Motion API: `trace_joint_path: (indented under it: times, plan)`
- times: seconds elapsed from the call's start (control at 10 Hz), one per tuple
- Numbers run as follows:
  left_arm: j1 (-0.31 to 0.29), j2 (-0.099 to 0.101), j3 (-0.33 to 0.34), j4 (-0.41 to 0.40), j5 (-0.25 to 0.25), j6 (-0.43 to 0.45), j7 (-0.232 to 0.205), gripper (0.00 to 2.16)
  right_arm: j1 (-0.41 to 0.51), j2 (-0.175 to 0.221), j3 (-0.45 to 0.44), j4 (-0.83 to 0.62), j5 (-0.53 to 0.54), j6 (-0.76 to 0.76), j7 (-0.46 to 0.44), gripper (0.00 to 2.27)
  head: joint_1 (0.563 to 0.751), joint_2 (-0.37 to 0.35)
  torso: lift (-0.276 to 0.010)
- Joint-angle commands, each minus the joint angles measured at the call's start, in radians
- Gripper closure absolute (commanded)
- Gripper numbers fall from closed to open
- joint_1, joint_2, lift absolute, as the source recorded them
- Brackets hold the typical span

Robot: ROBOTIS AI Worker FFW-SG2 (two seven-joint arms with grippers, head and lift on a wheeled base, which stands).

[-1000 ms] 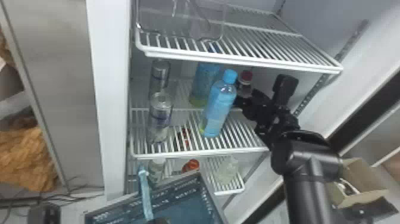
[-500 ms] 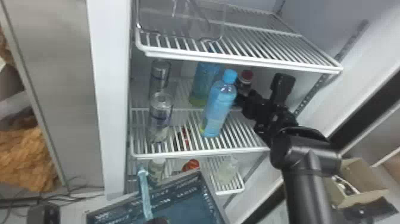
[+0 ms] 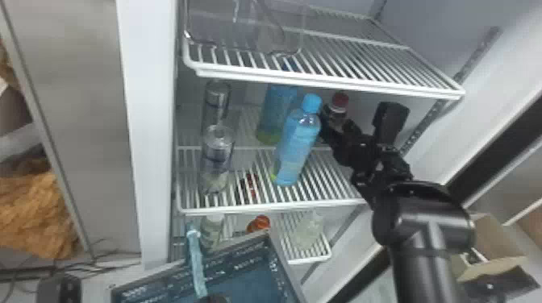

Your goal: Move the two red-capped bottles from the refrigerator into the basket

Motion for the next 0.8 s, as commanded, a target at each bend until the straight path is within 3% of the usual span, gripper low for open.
trace_joint_path:
  times: [0.0, 0.7]
  plan:
    - [0.001, 0.000, 0.000, 0.000, 0.000, -0.002, 0.000, 1.18, 0.061, 0.000, -0.002, -0.085, -0.025, 0.022, 0.000, 1.28, 0.695, -0.350, 0.000]
    - [0.003, 0.000, 0.000, 0.000, 0.000, -0.002, 0.000, 1.18, 0.334, 0.002, -0.058, -0.439, -0.120, 0.118, 0.000, 1.28, 0.695, -0.350, 0.000]
